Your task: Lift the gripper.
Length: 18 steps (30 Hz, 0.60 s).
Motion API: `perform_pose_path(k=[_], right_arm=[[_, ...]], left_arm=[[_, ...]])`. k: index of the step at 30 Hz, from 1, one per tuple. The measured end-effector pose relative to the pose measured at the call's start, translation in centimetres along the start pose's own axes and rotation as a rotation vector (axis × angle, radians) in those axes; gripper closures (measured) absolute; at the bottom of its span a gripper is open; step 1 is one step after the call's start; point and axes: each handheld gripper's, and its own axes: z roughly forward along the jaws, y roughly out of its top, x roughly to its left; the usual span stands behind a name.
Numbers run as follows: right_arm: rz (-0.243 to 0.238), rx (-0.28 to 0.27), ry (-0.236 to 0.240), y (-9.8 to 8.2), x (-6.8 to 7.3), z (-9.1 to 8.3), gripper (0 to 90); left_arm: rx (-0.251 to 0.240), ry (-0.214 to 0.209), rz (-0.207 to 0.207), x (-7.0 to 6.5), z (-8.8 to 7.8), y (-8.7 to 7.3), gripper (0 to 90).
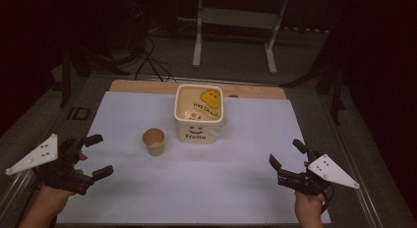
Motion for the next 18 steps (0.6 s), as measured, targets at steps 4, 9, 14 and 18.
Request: perform_pose_path(k=[4, 9, 14, 18], right_arm=[[0.0, 0.015, 0.024, -0.1, 0.1, 0.2, 11.7], [-0.006, 0.022, 0.045, 0.0, 0.2, 0.4, 11.7], [0.006, 0.018, 0.05, 0.0, 0.1, 0.4, 11.7], [0.006, 0.024, 0.054, -0.1, 0.1, 0.5, 11.7]], left_arm=[[0.029, -0.014, 0.022, 0.4, 0.5, 1.4, 0.7], [0.065, -0.03, 0.052, 0.7, 1.4, 2.7, 0.7], [0.119, -0.052, 0.065, 1.2, 2.8, 3.5, 0.7], [0.152, -0.073, 0.08, 1.4, 3.9, 4.3, 0.7]])
